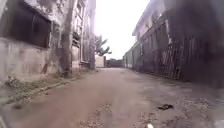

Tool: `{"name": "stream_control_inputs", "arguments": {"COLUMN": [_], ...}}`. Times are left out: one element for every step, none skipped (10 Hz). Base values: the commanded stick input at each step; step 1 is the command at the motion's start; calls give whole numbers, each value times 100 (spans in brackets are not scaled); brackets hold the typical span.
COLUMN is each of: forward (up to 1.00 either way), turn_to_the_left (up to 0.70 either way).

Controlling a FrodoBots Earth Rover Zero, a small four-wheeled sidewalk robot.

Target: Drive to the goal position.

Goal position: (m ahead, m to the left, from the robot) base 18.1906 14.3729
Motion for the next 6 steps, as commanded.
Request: {"name": "stream_control_inputs", "arguments": {"forward": [70, 70, 70, 70, 70, 70], "turn_to_the_left": [0, 0, 0, 0, 0, 0]}}
